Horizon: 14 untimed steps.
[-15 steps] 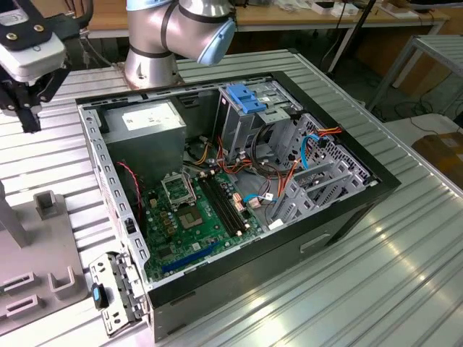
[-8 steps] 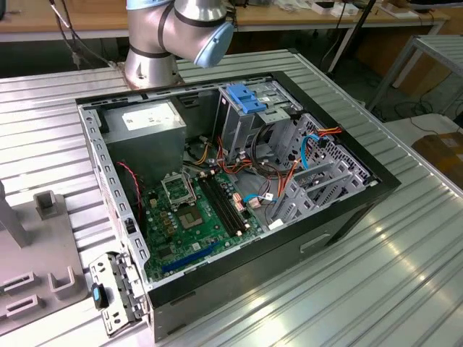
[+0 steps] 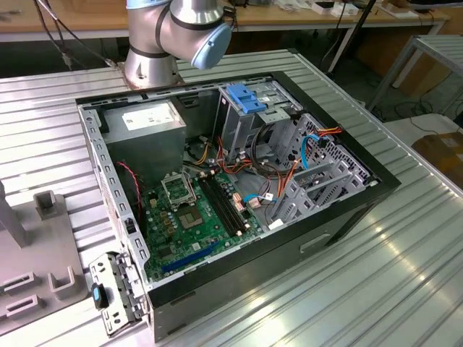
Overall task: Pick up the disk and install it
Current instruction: 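Reach for the disk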
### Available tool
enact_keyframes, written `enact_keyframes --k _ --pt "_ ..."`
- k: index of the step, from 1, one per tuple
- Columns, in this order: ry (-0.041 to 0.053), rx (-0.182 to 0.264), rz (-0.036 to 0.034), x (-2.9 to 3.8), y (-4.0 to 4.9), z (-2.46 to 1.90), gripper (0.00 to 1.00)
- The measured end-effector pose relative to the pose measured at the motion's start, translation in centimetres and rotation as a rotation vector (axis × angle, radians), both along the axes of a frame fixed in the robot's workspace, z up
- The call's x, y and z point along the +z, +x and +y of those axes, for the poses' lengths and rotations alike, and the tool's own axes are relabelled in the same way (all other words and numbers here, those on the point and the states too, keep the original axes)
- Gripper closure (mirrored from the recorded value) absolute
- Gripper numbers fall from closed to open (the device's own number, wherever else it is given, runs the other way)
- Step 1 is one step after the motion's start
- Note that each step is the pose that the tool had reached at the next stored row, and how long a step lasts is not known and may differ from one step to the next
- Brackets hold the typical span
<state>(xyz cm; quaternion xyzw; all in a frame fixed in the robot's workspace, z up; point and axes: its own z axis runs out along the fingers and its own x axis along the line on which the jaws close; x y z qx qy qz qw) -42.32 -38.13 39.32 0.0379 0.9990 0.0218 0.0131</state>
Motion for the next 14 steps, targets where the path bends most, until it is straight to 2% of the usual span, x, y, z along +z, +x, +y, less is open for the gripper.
enact_keyframes --k 2,3,7,8,10,14 --pt "-0.0001 0.000 0.0001 0.01 -0.84 0.26 0.89" --pt "-0.0001 0.000 0.0001 0.00 -1.96 0.49 0.89" --pt "-0.0001 0.000 0.0002 0.01 -3.90 0.99 0.89" --pt "-0.0001 0.000 0.0001 0.00 -4.67 1.07 0.89" --pt "-0.0001 0.000 0.0001 0.00 -4.98 1.08 0.89" --pt "-0.0001 0.000 0.0001 0.00 -4.98 1.09 0.89"
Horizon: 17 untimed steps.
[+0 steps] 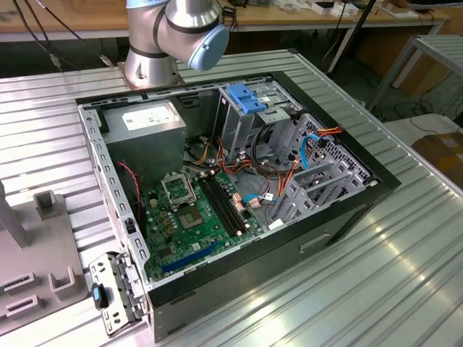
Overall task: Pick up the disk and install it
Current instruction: 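Reach for the disk, then pick up the disk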
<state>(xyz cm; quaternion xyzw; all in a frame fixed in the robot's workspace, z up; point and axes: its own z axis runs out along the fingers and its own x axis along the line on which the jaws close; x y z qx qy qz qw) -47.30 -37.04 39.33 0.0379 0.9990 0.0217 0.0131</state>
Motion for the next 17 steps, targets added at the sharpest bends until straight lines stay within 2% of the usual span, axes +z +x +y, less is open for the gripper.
enact_keyframes --k 10,12,17 --pt "0.0000 0.002 -0.0001 0.00 -0.01 0.00 0.89" --pt "0.0001 0.022 0.0001 0.00 -0.02 0.00 0.89" --pt "0.0000 0.130 0.0000 0.00 -0.02 0.00 0.89"
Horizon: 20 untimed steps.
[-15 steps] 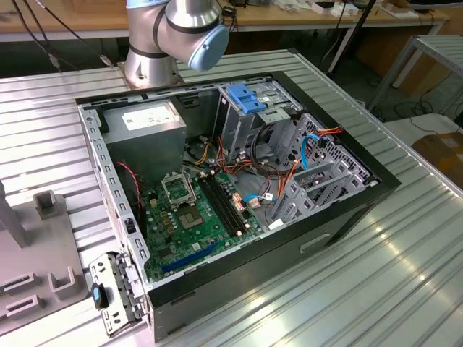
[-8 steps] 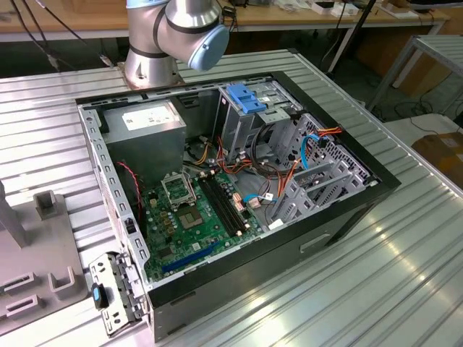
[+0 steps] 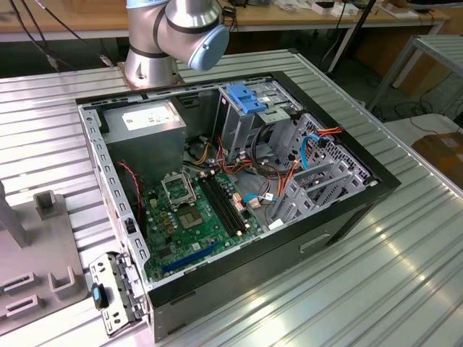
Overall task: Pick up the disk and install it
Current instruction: 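Pick up the disk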
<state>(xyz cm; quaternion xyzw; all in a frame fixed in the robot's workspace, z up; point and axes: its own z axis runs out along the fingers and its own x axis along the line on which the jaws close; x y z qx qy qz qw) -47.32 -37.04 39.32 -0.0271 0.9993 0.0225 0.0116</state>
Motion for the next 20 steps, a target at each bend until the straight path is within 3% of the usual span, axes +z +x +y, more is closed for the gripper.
enact_keyframes --k 2,4,6,7,10,19,20 --pt "0.0000 0.098 0.0000 0.00 0.00 0.00 0.89" --pt "-0.0012 0.165 0.0000 -0.01 0.00 0.00 0.89" --pt "-0.0027 0.201 0.0002 -0.01 0.01 0.00 0.89" --pt "-0.0087 0.234 0.0009 0.00 0.01 -0.01 0.89" --pt "-0.0154 0.297 0.0012 -0.02 0.00 0.00 0.89" --pt "-0.0186 0.492 0.0000 -0.11 0.00 0.00 0.89" --pt "-0.0186 0.566 -0.0007 -0.15 0.00 0.00 0.89"
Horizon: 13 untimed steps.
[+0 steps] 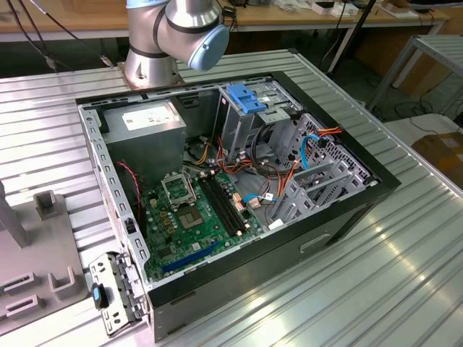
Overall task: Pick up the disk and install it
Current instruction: 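Pick up the disk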
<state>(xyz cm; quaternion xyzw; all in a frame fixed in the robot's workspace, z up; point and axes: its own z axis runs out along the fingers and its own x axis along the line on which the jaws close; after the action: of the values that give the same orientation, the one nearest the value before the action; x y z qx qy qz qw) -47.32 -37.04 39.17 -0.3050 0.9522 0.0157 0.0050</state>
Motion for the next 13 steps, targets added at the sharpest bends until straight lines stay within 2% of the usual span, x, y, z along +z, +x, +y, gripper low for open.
enact_keyframes --k 2,4,6,13 --pt "0.0000 0.038 0.0001 -0.02 0.00 0.00 0.89" --pt "0.0000 0.109 0.0001 -0.05 0.00 -0.01 0.89" --pt "-0.0001 0.162 0.0001 -0.08 0.00 -0.02 0.89" --pt "-0.0003 0.326 0.0001 -0.19 0.00 -0.03 0.89"
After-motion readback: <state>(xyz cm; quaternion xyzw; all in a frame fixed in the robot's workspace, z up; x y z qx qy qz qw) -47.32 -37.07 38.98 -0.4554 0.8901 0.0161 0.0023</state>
